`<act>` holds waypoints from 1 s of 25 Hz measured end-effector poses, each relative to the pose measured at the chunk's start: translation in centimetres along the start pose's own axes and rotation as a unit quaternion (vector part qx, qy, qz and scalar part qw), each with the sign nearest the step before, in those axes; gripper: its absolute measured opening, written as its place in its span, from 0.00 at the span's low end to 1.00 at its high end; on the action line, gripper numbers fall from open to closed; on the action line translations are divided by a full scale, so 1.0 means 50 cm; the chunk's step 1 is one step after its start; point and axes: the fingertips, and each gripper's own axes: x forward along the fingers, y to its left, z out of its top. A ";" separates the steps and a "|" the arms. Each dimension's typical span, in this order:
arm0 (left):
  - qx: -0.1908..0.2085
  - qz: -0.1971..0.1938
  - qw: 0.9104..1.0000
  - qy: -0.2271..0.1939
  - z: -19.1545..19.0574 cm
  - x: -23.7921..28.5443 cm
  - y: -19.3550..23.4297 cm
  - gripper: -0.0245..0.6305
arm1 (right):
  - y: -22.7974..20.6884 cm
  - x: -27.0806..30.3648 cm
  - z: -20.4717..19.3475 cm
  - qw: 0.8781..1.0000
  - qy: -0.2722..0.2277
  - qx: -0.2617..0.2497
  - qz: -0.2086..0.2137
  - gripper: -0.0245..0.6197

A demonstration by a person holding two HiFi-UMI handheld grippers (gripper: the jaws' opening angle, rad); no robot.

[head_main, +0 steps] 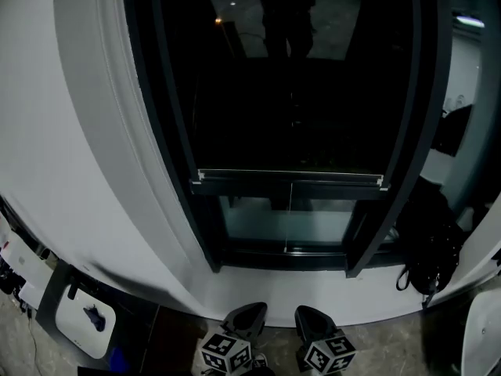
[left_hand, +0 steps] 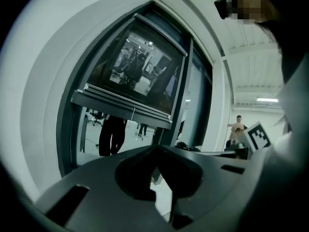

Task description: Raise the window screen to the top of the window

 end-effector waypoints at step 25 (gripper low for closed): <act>0.173 0.011 0.984 -0.048 0.304 0.290 0.334 0.04 | -0.144 0.274 0.290 0.966 -0.008 -0.258 0.014 0.05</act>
